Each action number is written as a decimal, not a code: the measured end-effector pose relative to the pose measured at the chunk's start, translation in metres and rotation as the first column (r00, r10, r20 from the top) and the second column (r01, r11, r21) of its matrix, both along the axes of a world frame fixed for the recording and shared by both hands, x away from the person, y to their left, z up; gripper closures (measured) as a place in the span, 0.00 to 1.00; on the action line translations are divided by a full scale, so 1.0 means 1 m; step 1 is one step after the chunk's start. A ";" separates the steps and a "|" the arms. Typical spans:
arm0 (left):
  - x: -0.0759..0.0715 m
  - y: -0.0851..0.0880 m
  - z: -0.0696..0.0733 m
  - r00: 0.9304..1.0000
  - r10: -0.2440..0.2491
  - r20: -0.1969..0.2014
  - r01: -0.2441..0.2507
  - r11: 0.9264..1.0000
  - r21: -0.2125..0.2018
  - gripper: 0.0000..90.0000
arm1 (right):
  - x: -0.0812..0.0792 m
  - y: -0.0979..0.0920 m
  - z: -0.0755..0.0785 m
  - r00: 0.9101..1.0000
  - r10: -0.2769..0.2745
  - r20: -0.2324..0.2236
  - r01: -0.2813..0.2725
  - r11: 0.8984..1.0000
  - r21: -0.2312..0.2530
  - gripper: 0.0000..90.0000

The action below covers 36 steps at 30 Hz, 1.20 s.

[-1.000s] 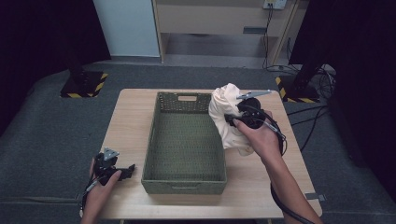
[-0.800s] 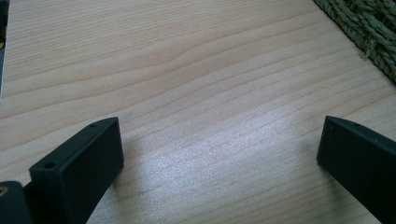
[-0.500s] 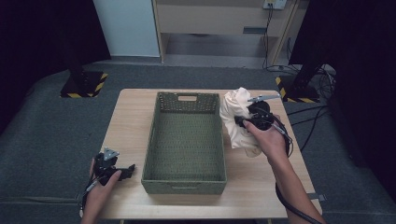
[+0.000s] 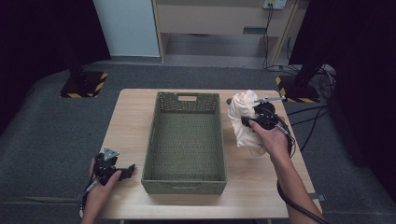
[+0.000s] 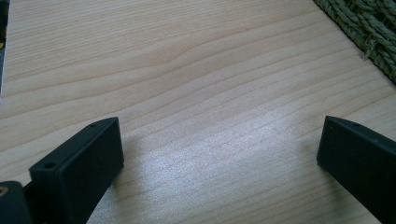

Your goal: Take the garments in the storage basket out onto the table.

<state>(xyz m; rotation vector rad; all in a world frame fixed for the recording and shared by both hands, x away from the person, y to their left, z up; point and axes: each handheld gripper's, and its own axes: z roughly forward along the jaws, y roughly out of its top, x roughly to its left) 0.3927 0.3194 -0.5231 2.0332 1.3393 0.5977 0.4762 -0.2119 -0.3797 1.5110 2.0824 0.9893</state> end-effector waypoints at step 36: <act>0.000 0.000 0.000 1.000 0.000 0.000 0.000 1.000 0.000 0.00 | 0.033 -0.011 -0.066 0.995 -0.078 -0.069 0.078 0.997 -0.005 0.62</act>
